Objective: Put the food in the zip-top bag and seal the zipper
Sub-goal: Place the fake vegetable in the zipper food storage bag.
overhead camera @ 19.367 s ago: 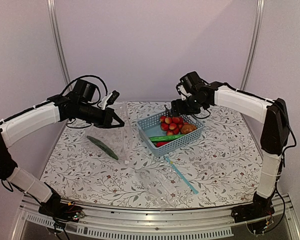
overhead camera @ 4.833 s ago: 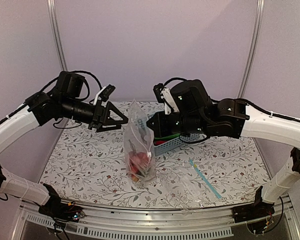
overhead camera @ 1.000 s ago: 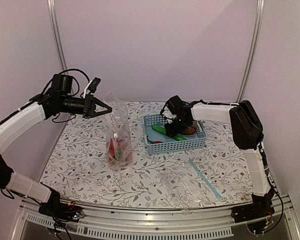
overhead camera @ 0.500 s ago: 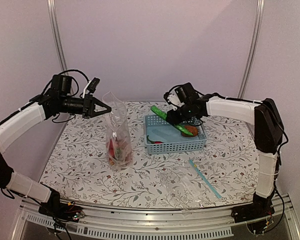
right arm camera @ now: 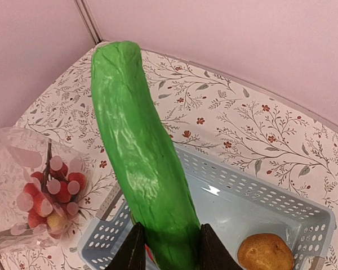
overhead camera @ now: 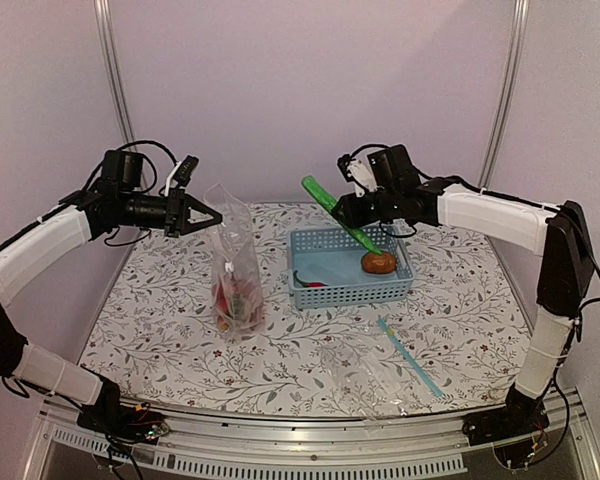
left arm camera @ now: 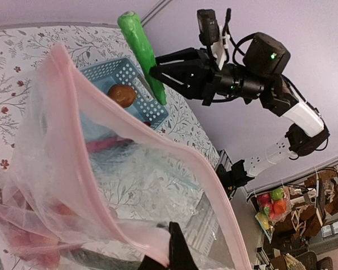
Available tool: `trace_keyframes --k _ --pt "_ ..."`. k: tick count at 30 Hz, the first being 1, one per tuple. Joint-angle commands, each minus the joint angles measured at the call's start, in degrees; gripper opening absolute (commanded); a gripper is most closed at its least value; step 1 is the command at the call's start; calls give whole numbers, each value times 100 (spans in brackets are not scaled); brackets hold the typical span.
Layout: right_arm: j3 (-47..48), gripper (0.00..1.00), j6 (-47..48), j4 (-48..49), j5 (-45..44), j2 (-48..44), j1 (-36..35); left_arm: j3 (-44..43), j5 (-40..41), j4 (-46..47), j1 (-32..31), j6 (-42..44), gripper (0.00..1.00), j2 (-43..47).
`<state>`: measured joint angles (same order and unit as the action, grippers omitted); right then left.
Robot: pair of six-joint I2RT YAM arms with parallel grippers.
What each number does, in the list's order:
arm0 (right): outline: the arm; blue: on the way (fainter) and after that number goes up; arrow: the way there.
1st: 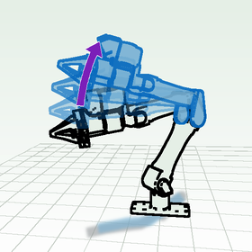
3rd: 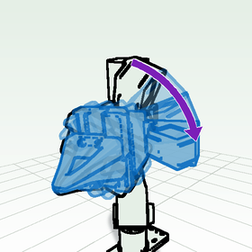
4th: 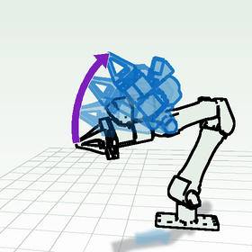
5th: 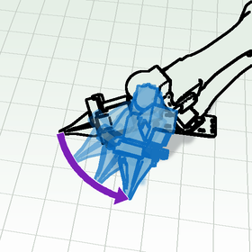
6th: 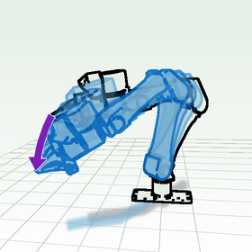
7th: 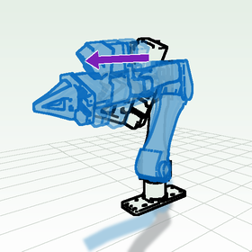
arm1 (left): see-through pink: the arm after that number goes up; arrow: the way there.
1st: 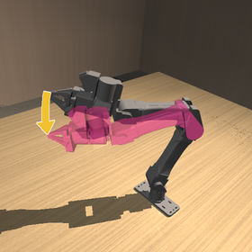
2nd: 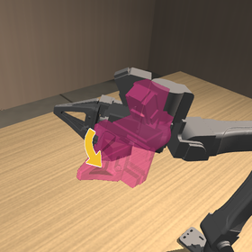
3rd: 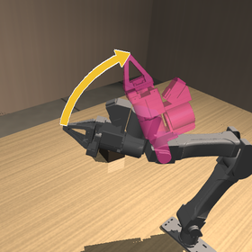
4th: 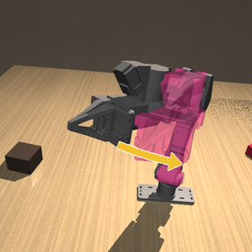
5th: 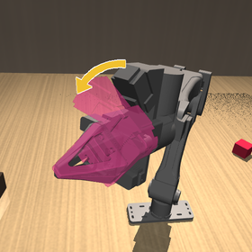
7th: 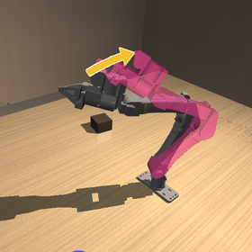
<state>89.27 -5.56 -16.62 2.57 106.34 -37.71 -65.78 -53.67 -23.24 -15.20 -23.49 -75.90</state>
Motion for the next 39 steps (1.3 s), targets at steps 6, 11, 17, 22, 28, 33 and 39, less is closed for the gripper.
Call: trace_keyframes --k 6,11,17,22,28,33,39 --pt "-52 28 -849 350 400 -1353 -306 -376 270 174 -462 -485 0 -48" --pt "-158 30 -1085 535 -28 -1945 -886 -586 408 185 -815 -702 0 -57" --pt "-586 31 -1724 1688 -590 -2423 -1439 -852 578 222 -1264 -896 0 -198" --pt "-624 31 -2037 2476 -701 -2425 -1732 -954 622 224 -1502 -981 0 -433" --pt "-447 32 -2146 2798 -745 -2120 -2017 -908 657 218 -1625 -976 0 -609" --pt "-464 32 -2365 3274 -712 -1839 -2200 -910 630 196 -1626 -961 0 -672" --pt "-281 31 -2625 3623 -598 -1345 -2284 -951 609 168 -1631 -965 0 -649"
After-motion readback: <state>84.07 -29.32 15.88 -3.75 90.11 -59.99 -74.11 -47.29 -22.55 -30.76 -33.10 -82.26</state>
